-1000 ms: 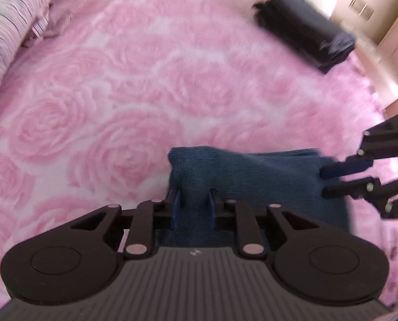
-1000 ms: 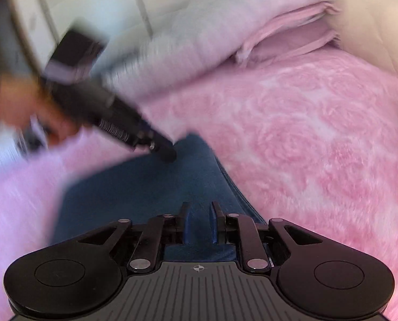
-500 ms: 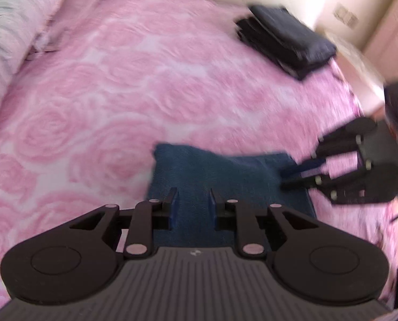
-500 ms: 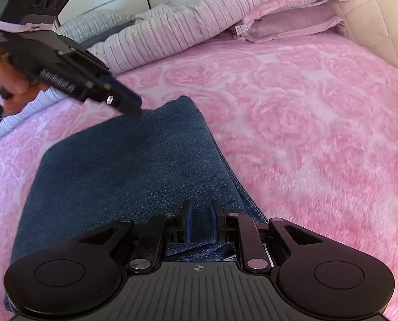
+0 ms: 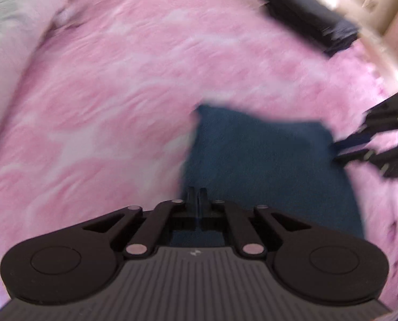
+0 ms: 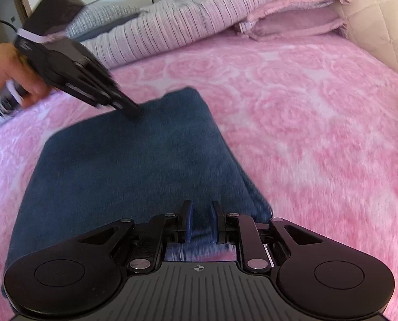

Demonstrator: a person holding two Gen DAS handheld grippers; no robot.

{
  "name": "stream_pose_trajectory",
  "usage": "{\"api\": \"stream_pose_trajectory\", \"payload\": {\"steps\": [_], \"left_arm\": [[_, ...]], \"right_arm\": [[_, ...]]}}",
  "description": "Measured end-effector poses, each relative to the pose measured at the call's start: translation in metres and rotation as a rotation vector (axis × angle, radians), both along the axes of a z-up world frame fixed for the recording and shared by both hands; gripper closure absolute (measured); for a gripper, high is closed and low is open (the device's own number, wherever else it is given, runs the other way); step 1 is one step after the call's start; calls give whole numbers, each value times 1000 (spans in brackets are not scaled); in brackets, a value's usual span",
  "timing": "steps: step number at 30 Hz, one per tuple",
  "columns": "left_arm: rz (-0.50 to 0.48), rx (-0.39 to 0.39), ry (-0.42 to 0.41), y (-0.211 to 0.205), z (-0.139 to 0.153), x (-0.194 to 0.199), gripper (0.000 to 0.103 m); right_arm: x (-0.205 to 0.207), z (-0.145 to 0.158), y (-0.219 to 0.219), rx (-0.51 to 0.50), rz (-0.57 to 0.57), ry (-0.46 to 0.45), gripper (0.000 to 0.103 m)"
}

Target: Fold clothes

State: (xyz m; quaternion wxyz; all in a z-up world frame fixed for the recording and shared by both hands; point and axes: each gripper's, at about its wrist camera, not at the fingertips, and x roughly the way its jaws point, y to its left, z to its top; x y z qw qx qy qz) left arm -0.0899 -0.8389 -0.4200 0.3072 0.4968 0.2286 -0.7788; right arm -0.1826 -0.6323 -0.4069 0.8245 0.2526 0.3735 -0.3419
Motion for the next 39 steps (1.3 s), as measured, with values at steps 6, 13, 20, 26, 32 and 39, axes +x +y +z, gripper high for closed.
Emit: {"api": "stream_pose_trajectory", "payload": {"steps": [6, 13, 20, 26, 32, 39], "left_arm": [[138, -41, -84, 44, 28, 68, 79], [-13, -112, -243, 141, 16, 82, 62], [-36, -135, -180, 206, -4, 98, 59], [-88, -228, -174, 251, -4, 110, 49], [-91, -235, -107, 270, 9, 113, 49], [-68, -216, -13, 270, 23, 90, 49]], "right_arm": [[2, 26, 31, 62, -9, -59, 81], [64, 32, 145, 4, 317, -5, 40], [148, -21, 274, -472, 695, 399, 38], [173, -58, 275, -622, 672, 629, 40], [131, -21, 267, -619, 712, 641, 81], [-15, -6, 227, -607, 751, 875, 80]]}}
